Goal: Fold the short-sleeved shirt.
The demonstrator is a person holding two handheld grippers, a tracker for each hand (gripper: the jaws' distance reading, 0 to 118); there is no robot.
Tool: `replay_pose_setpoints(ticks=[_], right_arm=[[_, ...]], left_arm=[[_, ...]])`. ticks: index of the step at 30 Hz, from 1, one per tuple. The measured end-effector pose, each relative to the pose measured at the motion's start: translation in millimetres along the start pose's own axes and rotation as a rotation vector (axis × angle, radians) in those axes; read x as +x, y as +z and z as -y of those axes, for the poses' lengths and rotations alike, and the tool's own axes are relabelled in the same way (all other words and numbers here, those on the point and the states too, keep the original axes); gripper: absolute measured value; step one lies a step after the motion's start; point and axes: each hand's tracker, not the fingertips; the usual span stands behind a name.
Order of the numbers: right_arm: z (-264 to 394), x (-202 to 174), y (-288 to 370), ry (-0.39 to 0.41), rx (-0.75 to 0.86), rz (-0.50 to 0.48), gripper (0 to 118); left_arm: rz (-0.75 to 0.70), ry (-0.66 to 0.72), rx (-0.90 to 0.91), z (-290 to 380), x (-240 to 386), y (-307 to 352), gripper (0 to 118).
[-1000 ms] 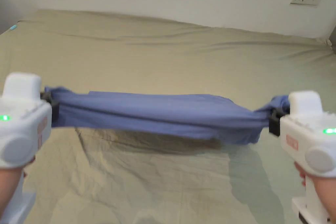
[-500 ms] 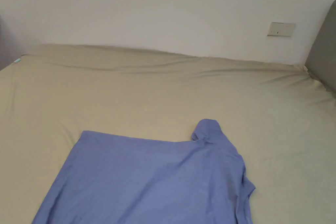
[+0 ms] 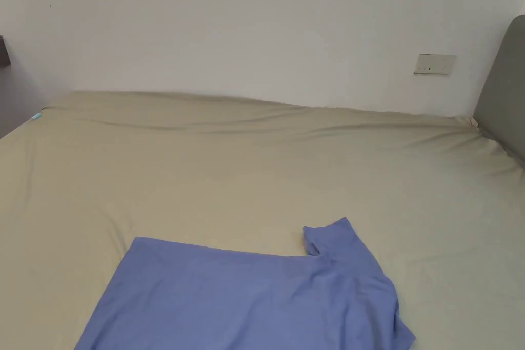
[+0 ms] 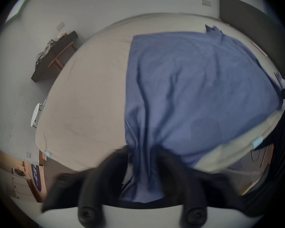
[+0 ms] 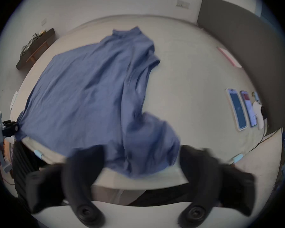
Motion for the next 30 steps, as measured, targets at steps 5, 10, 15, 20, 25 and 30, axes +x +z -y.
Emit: replay_pose_setpoints(ticks=[5, 10, 15, 20, 25, 30], right_arm=[[-53.9, 7.5, 46.3, -0.037, 0.276, 0.059, 109], [-122.5, -21.8, 115.9, 0.082, 0.626, 0.126, 109], [-163.1, -65.6, 179.1, 0.159, 0.888, 0.127, 109], [-179.2, -105.4, 202.9, 0.229, 1.012, 0.084, 68], [-185.8, -125.8, 185.5, 0.249, 1.031, 0.128, 2], [-193.8, -128.5, 147.9, 0.281, 0.932, 0.105, 2]], left_arm=[[-0.004, 0.051, 0.215, -70.4, -11.8, 45.4, 110], [-0.02, 0.119, 0.591, -136.7, 7.8, 100.1, 110], [-0.056, 0.146, 0.91, -189.6, 34.5, 163.5, 102], [-0.081, 0.122, 1.08, -213.6, 63.5, 193.0, 51], [-0.088, 0.088, 1.1, -225.0, 80.2, 186.0, 0], [-0.055, 0.09, 1.021, -229.9, 83.4, 148.1, 0]])
